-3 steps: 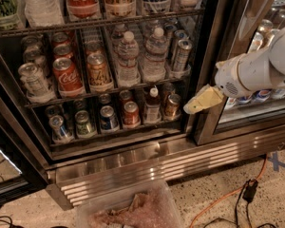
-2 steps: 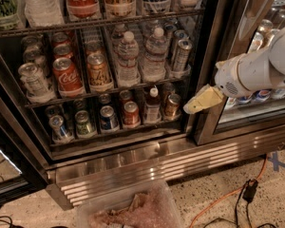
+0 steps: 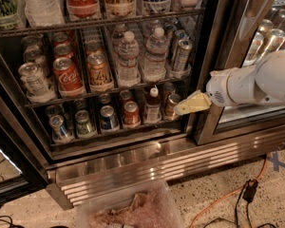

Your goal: Pick redbull can from middle shelf of fridge

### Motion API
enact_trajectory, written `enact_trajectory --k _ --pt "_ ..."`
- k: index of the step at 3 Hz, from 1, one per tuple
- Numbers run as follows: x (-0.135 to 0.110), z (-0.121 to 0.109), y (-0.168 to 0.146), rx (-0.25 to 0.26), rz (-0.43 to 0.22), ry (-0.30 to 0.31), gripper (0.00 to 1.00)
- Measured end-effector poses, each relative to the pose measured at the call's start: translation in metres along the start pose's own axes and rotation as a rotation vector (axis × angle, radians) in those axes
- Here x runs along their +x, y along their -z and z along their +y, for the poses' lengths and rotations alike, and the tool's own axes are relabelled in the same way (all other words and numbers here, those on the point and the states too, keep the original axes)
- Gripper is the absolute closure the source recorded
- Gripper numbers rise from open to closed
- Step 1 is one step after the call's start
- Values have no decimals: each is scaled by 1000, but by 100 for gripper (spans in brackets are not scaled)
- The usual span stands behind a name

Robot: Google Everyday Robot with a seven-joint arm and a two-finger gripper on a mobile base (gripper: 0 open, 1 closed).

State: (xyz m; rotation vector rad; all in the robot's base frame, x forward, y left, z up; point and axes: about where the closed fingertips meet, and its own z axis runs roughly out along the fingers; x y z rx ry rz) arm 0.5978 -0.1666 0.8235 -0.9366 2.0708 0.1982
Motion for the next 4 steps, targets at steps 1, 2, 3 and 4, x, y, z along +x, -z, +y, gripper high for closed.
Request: enact_trajectory --k 1,2,3,4 --pt "-12 0 -17 26 -90 -48 0" --pt "-29 6 -29 20 -160 -44 0" --pt "-32 7 -33 25 -158 -44 0" --pt "-40 5 -49 39 -209 -86 0"
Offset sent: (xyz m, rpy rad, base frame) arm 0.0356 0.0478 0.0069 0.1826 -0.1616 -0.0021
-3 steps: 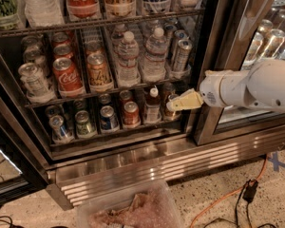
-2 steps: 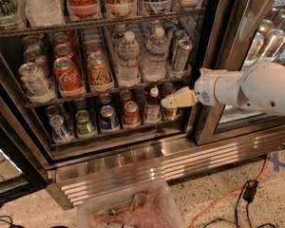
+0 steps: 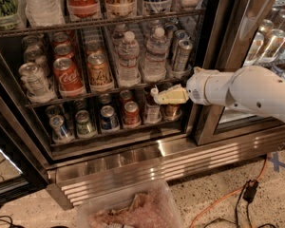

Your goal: Pick redbull can from middle shelf of fridge

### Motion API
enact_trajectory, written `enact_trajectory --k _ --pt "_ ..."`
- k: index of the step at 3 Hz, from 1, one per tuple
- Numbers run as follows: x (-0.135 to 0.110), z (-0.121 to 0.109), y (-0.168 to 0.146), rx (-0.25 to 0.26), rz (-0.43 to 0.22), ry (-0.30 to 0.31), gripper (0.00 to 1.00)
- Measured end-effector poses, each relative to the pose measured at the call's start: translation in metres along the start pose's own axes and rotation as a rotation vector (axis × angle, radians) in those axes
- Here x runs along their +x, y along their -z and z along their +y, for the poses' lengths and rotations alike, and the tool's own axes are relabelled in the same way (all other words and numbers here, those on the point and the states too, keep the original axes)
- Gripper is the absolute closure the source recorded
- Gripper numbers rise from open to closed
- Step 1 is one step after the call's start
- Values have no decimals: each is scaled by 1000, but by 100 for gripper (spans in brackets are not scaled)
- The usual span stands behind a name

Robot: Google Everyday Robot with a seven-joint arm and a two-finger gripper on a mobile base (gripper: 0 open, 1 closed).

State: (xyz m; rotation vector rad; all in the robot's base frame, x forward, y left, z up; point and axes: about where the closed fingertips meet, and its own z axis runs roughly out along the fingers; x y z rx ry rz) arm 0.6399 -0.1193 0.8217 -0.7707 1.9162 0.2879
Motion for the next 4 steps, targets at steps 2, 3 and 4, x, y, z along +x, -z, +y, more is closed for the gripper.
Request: enact_trajectory --k 2,3,4 --pt "-13 -6 -24 103 -106 -58 16" --pt "-14 -10 -28 158 -123 -62 18" --pt "-11 -18 -27 212 -129 -68 20"
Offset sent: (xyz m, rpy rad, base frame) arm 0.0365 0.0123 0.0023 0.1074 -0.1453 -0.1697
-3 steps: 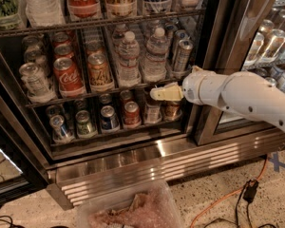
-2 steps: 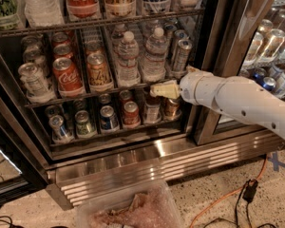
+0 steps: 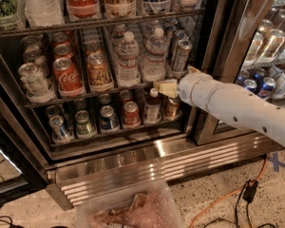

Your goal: Pick redbull can from middle shelf of fridge

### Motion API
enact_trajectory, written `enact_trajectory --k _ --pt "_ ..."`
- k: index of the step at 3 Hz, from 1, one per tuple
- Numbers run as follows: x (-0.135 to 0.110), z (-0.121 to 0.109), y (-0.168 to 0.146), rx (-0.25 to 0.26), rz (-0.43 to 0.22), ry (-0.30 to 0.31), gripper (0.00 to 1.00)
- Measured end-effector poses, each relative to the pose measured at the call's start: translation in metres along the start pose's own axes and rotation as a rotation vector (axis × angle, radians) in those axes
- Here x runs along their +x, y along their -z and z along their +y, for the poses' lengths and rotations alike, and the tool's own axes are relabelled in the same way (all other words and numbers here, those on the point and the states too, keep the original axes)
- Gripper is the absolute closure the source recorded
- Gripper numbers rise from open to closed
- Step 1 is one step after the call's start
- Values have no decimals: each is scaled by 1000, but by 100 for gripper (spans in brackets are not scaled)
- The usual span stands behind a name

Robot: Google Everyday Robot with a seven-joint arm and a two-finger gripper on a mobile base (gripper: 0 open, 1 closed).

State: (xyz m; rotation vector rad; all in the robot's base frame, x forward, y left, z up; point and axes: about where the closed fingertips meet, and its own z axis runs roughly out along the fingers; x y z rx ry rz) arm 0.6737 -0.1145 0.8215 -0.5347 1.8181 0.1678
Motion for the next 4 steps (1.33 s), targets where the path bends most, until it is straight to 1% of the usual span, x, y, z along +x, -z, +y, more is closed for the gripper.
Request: enact_trajectory --k 1,2,3,4 --pt "2 -15 3 68 -9 -15 25" --pt "-2 -24 5 120 -29 -16 33" --pt "-11 -28 -7 160 -59 -7 41" --pt "-11 -27 -15 162 -61 -9 42"
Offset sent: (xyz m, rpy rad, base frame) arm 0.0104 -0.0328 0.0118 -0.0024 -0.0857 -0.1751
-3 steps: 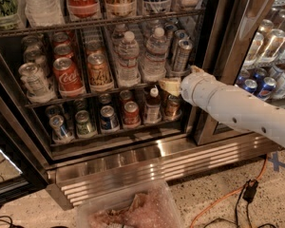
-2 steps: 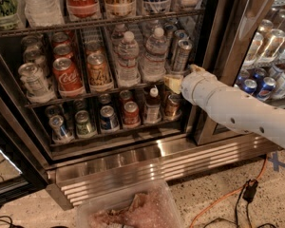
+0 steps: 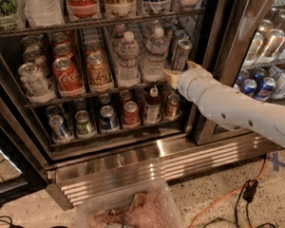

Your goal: Pick redbull can from middle shelf of fridge

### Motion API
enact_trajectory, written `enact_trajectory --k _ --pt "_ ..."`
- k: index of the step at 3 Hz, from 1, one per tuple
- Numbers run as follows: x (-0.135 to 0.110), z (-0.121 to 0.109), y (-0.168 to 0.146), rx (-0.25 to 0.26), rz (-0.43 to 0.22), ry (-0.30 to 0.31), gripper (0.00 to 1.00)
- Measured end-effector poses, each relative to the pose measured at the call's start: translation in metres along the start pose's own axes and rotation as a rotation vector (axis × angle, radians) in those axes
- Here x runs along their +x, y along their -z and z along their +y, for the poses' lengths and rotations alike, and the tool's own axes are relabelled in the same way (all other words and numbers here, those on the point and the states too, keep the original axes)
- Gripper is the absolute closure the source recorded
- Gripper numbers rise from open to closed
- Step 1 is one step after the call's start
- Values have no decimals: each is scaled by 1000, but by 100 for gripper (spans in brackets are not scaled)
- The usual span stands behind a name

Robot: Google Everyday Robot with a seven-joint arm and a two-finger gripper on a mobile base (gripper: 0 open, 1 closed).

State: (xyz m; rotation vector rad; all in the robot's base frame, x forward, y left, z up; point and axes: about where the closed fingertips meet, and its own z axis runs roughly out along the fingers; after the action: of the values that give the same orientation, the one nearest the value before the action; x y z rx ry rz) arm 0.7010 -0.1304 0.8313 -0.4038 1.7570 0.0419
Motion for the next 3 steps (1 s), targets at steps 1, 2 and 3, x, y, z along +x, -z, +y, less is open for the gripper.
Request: enact_trajectory --k 1,2,3 --pt "0 -14 2 40 -5 -14 46" --pt "-1 -25 3 67 -16 -32 52" --pt "-2 -23 -1 62 -19 -36 51"
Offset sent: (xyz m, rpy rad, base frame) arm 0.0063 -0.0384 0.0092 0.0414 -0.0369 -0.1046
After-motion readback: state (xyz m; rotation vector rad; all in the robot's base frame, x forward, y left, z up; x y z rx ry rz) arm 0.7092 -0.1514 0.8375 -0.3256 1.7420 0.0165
